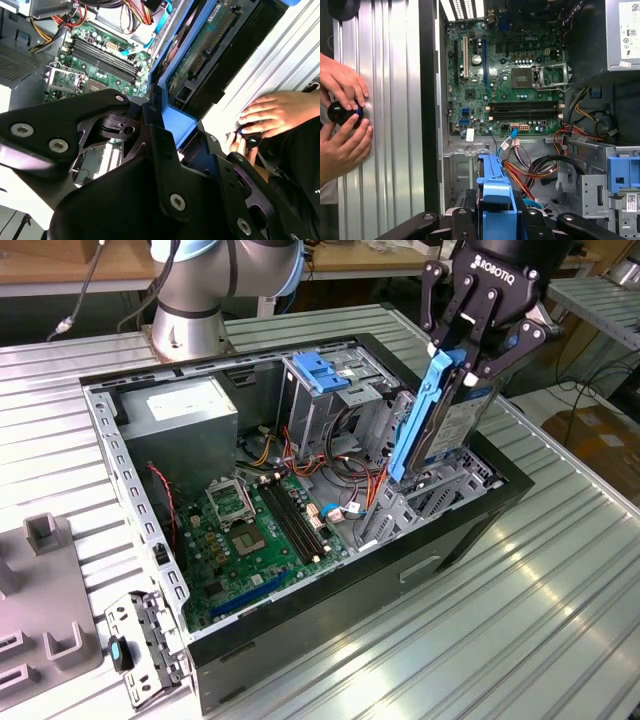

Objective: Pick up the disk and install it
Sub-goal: 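Insert the disk into the insertion slot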

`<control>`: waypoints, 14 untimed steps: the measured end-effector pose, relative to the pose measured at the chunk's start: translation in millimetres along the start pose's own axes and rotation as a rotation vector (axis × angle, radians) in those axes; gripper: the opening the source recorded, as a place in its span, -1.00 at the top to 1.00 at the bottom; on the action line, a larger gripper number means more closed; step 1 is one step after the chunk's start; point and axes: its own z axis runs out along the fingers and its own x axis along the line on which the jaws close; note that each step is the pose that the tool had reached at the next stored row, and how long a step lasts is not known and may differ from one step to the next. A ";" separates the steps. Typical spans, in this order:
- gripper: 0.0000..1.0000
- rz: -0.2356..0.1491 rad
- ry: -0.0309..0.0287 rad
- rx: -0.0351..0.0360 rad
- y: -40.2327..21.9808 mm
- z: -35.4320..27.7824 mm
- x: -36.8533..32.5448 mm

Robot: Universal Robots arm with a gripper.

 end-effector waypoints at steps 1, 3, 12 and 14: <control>0.26 0.000 -0.0002 0.0005 -0.9 0.7 -0.1; 0.26 0.000 -0.0001 0.0009 -2.7 1.7 -0.2; 0.26 0.000 -0.0084 0.0007 -3.3 6.5 7.5; 0.26 0.000 -0.0081 0.0007 -3.4 7.1 7.5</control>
